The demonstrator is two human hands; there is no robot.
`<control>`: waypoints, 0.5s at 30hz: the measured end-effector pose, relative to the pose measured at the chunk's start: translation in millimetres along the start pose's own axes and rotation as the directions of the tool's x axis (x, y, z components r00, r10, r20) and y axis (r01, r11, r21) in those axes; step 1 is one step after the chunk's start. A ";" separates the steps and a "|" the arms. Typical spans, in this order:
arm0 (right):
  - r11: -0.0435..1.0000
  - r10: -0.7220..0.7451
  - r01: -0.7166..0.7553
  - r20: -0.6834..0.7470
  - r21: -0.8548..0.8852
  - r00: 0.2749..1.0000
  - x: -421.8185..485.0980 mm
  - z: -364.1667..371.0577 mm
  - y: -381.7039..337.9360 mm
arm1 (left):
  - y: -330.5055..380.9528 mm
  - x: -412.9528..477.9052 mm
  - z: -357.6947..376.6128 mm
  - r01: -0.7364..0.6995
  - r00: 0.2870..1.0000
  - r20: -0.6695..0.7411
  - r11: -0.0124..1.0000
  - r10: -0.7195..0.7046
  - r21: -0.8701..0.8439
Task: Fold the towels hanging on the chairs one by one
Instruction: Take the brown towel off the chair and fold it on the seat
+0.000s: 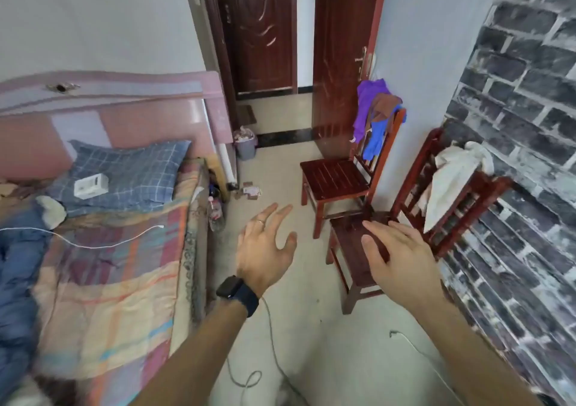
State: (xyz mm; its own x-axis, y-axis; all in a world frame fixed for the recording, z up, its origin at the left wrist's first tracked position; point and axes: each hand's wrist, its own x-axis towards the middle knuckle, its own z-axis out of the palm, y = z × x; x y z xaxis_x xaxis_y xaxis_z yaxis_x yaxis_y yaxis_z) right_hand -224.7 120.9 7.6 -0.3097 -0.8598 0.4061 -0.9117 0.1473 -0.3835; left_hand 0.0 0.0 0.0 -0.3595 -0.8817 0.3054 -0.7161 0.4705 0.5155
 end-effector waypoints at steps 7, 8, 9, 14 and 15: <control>0.997 0.061 -0.069 0.157 0.045 0.986 66.4 77.5 37.0 | -54.6 68.8 73.1 0.117 0.971 0.208 0.993 -0.118 0.022; 0.996 0.081 -0.088 0.174 0.034 0.981 83.5 86.7 41.3 | -62.1 87.0 82.4 0.120 0.968 0.219 0.993 -0.120 0.013; 0.995 0.097 -0.102 0.193 0.018 0.976 101.5 97.2 45.8 | -68.4 106.2 90.2 0.123 0.967 0.223 0.992 -0.123 0.014; 0.983 0.182 -0.183 0.294 -0.024 0.938 191.4 145.1 63.6 | -102.7 207.5 122.1 0.098 0.959 0.265 0.995 -0.099 0.018; 0.980 0.197 -0.198 0.304 -0.028 0.932 208.8 152.6 65.5 | -109.4 227.8 126.7 0.105 0.954 0.280 0.994 -0.107 0.024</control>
State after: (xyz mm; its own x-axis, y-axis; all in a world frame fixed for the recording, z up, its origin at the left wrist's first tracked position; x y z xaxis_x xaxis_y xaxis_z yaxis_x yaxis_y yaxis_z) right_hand -307.9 -123.6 -59.4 -0.3858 -0.9212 0.0506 -0.8395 0.3278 -0.4333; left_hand -79.4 -256.5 -88.3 -0.4340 -0.9009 0.0119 -0.7637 0.3749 0.5255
